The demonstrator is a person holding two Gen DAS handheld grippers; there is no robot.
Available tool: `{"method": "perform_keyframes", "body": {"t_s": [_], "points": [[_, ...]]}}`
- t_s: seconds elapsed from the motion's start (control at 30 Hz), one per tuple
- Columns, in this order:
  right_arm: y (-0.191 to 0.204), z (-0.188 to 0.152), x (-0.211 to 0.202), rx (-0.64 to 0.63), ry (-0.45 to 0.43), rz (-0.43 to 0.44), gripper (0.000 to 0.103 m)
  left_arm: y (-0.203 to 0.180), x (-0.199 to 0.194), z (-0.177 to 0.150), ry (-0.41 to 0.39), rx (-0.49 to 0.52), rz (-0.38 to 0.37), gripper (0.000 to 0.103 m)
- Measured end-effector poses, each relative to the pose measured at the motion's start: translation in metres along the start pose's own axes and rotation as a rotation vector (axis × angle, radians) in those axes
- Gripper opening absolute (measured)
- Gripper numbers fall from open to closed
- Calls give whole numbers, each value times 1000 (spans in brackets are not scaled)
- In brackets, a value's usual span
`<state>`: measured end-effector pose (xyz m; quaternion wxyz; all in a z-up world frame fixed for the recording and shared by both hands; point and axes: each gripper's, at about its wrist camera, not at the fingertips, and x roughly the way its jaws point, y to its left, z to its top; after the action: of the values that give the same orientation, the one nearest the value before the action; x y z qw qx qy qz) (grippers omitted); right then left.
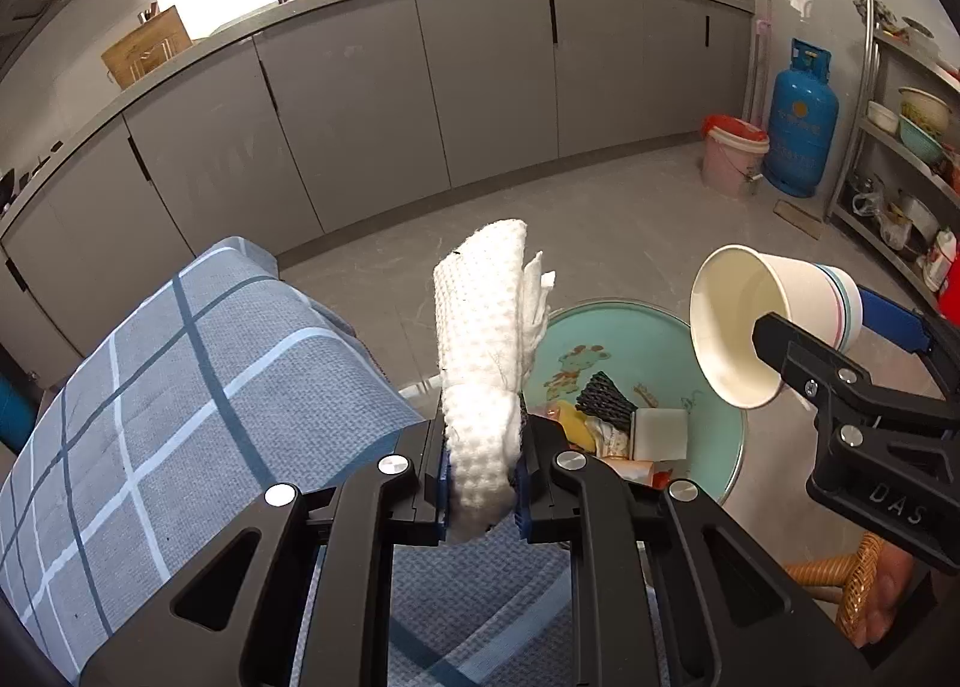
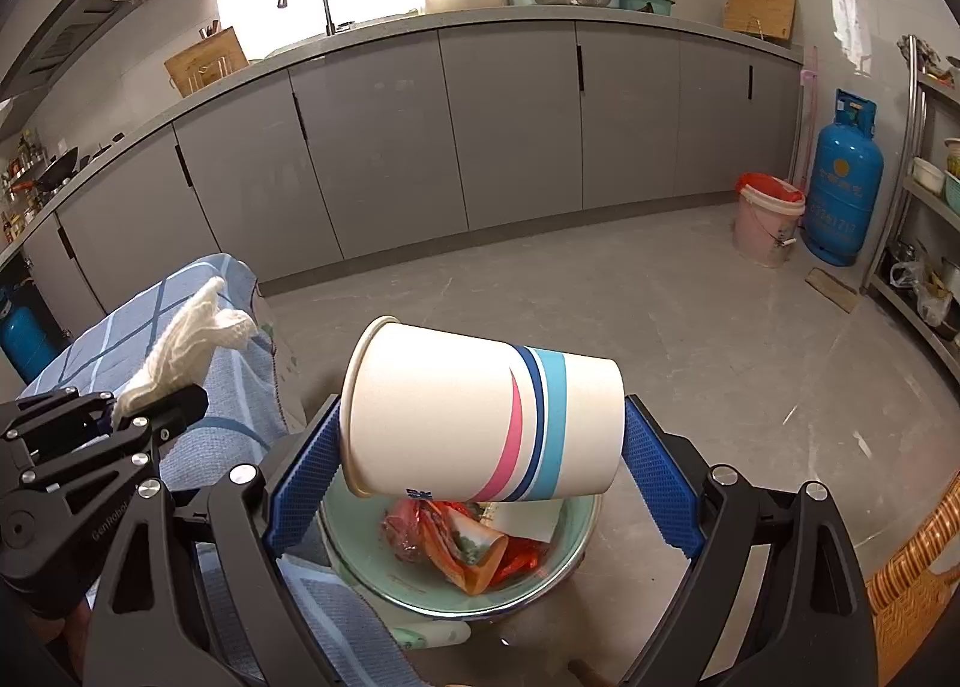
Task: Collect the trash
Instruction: 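Carry the tissue and paper cup in both grippers over the bucket, then open both grippers to drop the tissue and cup into the bucket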
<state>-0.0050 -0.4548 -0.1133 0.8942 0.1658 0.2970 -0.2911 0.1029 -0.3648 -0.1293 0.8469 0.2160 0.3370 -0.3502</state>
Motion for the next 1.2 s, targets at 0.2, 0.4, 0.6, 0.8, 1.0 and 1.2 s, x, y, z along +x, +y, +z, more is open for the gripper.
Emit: {"method": "perform_keyframes", "body": {"t_s": [0.2,0.4,0.6,0.8,1.0,1.2], "points": [[-11,1,5,10,9,-14,88,-9,7,2,5,15,-16,17],[-17,2,13,18,21,-15,88,-14,16,2,16,25,-23,17],[-17,5,24,10,33,-15,88,-19,24,5,27,30,-25,17],[-20,10,37,4,43,-14,88,-20,35,5,42,31,-32,17],[-21,13,46,10,35,3,97,-18,40,5,45,31,-35,51],[-27,11,33,46,17,-2,98,-16,29,3,20,40,-13,74]]}}
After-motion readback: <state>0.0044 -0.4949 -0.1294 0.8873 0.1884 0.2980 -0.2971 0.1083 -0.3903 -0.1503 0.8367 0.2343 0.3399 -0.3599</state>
